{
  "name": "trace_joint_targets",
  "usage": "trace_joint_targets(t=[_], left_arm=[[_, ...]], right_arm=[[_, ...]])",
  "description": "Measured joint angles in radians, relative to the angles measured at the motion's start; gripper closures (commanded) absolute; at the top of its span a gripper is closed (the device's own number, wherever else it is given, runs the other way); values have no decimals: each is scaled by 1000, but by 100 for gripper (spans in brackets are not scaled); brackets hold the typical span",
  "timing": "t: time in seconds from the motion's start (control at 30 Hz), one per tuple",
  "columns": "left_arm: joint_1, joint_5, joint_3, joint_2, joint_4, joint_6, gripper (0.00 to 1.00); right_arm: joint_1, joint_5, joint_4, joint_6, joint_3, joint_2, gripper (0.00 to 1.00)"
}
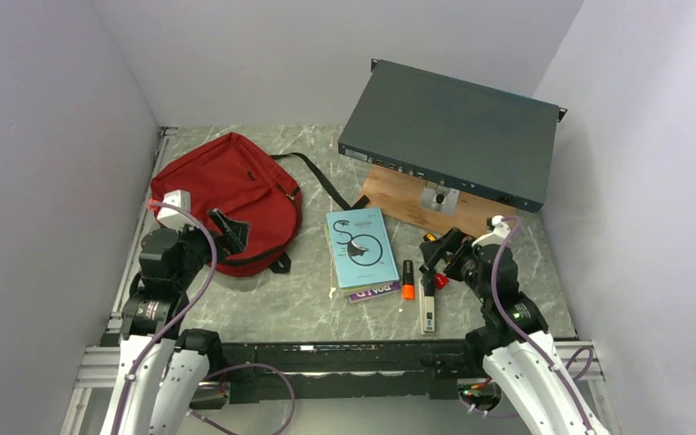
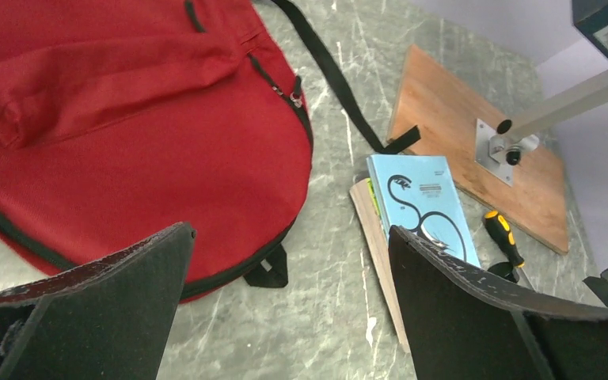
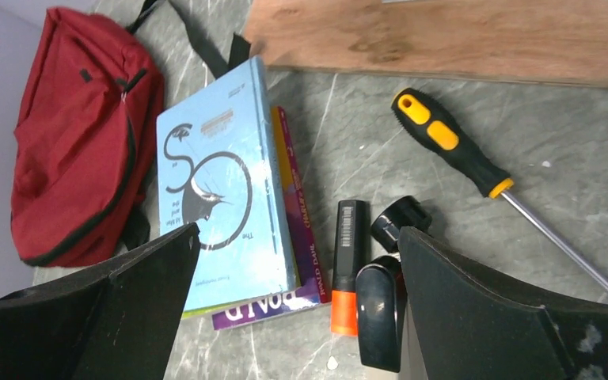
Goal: Pack the student bag
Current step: Adjust the student bag at the center of the board.
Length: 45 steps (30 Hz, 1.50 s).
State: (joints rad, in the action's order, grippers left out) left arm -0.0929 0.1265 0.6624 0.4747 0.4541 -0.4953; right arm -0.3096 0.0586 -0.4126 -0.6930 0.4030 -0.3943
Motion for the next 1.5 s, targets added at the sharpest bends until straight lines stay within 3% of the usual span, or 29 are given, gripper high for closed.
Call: trace_joint_targets(t=[0.2,0.43,0.6,0.8,0.93,1.17,1.5], left_arm=[[0,-63,2,-44,65,-23,1],[0,-99,79,-93,178,-40,1],[0,-71,137,-97,243,-54,1],[0,-31,157,-98,350,-76,1],[0,7,163,-108,416,-50,1],[0,-11,260,-106,552,41,1],[0,13,261,5,624,112,1]], right_arm=[[-69,-76,72,19,0,-86,0],[-381,-5,241,16,8,-253,0],[-648,120,412,-10,86,-513,0],[-816,249,620,-108,271,-903,0],[-854,316,665,-199,458,-1119,0],[-853,406,698,-286,626,-1342,2],[-738,295,733,-69,716,-1534,27]])
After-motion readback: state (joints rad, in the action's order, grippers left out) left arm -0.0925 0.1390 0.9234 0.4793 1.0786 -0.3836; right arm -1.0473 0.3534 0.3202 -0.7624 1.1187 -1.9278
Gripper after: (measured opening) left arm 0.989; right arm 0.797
